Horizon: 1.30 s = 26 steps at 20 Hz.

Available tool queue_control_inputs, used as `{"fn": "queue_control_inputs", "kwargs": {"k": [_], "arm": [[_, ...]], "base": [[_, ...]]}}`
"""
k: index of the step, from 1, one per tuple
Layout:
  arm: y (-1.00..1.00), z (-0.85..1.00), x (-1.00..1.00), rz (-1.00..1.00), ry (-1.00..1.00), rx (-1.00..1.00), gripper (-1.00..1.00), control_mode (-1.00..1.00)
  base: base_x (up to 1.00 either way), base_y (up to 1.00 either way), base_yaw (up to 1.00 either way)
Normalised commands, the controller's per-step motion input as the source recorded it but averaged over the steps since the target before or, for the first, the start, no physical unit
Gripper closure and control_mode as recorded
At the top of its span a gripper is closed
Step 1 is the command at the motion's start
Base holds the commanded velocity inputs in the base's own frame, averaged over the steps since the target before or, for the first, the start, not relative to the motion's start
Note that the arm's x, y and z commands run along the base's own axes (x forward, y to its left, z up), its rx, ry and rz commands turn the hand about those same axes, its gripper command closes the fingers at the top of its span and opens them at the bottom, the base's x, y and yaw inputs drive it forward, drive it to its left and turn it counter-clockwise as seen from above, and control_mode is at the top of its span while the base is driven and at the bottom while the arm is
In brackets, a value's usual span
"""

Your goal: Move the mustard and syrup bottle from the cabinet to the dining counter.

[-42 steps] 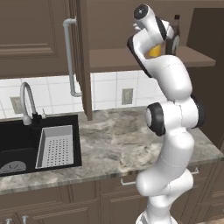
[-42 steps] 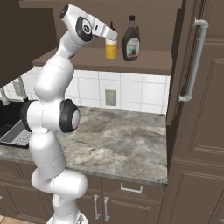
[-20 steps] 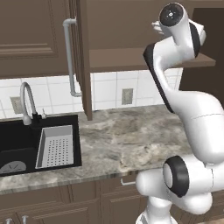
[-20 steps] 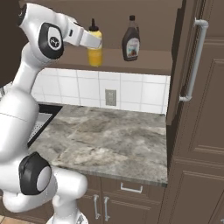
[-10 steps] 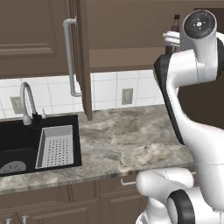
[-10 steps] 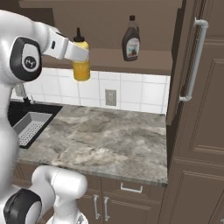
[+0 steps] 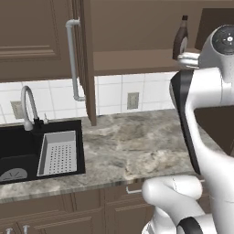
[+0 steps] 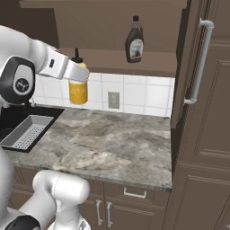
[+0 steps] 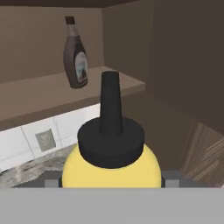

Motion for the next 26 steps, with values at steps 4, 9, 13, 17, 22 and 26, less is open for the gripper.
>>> {"fn": "queue_control_inputs", "kwargs": {"k": [4,9,13,17,22,26], "arm": [[0.00,-0.47,0.05,0.01,0.19,0.00,1.00,-1.00],[0.06,-0.23,0.01,0.00,0.10,0.00,1.00,-1.00],[0.14,-0.19,0.00,0.00,0.11,0.00,1.00,-1.00],[0.02,-0.04,-0.09,0.00,0.01,0.00,1.00,1.00],[0.00,0.00,0.00,0.00,0.00,0.00,1.00,1.00],[0.00,0.00,0.00,0.00,0.00,0.00,1.00,1.00]], "base": [[0.00,0.00,0.00],[0.00,0.00,0.00],[0.00,0.00,0.00],[-0.68,0.00,0.00],[-1.00,0.00,0.00],[-1.00,0.00,0.00]]}}
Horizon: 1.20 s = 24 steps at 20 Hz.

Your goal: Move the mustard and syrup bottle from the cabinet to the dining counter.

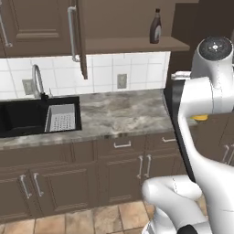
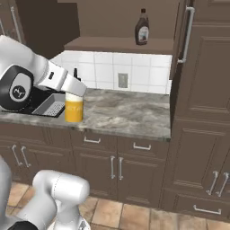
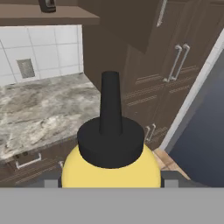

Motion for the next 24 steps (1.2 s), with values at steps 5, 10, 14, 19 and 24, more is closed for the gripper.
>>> {"fn": "queue_control_inputs", "kwargs": {"k": [5,10,14,19,24], "arm": [[0.00,0.00,0.00,0.00,0.00,0.00,1.00,1.00],[0.00,0.00,0.00,0.00,0.00,0.00,1.00,1.00],[0.00,0.00,0.00,0.00,0.00,0.00,1.00,1.00],[0.00,0.00,0.00,0.00,0.00,0.00,1.00,1.00],[0.00,0.00,0.00,0.00,0.00,0.00,1.00,1.00]], "base": [[-0.44,0.00,0.45],[-0.05,0.00,0.94],[0.00,0.00,0.95],[0.00,0.01,0.91],[0.00,0.01,0.88]]}}
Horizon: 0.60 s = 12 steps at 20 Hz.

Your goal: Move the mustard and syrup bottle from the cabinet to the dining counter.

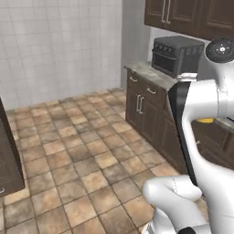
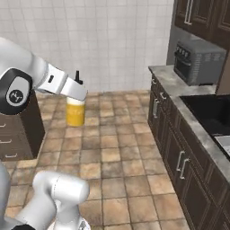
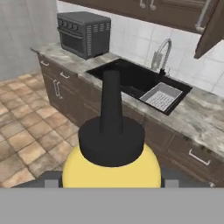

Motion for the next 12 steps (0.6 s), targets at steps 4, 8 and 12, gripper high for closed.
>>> {"fn": "queue_control_inputs", "kwargs": {"k": [4,8,12], "arm": [[0.00,0.00,0.00,0.00,0.00,0.00,1.00,1.00],[0.00,0.00,0.00,0.00,0.00,0.00,1.00,1.00],[0.00,0.00,0.00,0.00,0.00,0.00,1.00,1.00]], "base": [[0.00,0.00,0.87],[0.00,0.00,0.83],[0.14,0.16,0.64]]}}
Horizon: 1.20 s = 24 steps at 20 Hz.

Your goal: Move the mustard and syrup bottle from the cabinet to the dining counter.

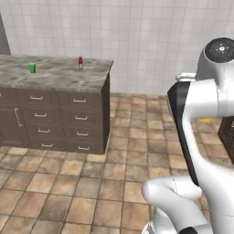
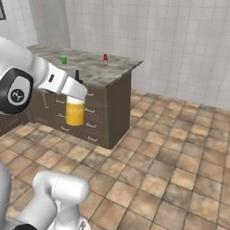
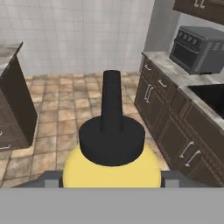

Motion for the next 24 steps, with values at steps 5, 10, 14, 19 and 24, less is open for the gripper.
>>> {"fn": "queue_control_inputs", "kwargs": {"k": [5,10,14,19,24], "arm": [[0.00,0.00,0.00,0.00,0.00,0.00,1.00,1.00],[0.00,0.00,0.00,0.00,0.00,0.00,1.00,1.00],[0.00,0.00,0.00,0.00,0.00,0.00,1.00,1.00],[0.00,0.00,0.00,0.00,0.00,0.00,1.00,1.00],[0.00,0.00,0.00,0.00,0.00,0.00,1.00,1.00]], "base": [[0.76,0.49,0.16],[1.00,0.33,0.00],[1.00,0.21,0.00],[1.00,0.25,0.00],[1.00,0.33,0.00]]}}
